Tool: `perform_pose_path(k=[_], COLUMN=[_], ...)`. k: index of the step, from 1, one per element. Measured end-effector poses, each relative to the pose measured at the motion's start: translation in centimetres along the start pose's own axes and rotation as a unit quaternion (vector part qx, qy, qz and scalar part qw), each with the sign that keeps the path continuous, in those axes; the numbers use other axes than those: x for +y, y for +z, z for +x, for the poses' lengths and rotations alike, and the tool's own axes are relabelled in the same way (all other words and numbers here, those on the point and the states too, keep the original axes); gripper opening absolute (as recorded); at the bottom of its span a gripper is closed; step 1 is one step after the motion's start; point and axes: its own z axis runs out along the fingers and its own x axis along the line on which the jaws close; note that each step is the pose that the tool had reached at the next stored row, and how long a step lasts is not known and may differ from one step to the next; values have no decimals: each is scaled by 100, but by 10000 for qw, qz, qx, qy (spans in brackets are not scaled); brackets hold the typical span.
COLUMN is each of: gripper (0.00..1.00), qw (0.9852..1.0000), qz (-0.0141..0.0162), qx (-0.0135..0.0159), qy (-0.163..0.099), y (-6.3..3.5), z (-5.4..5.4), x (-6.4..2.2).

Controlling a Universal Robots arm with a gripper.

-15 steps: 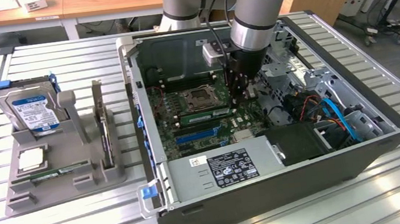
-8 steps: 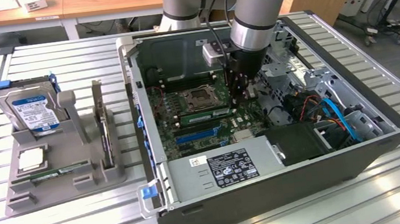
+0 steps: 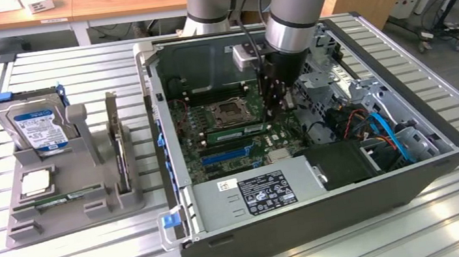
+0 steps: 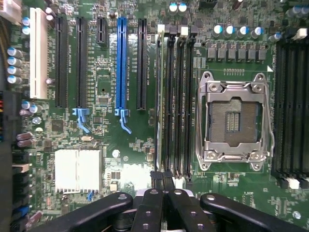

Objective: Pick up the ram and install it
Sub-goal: 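Press down the ram until it locks into place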

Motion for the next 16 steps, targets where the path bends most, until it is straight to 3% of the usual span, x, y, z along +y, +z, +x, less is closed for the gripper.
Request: perform_pose_path(k=[8, 16], gripper=[10, 10], qw=[10000, 10000], qz=[0, 0], qx=[1, 1], qy=[0, 0], y=[-166, -173], z=[0, 0], x=[5, 13])
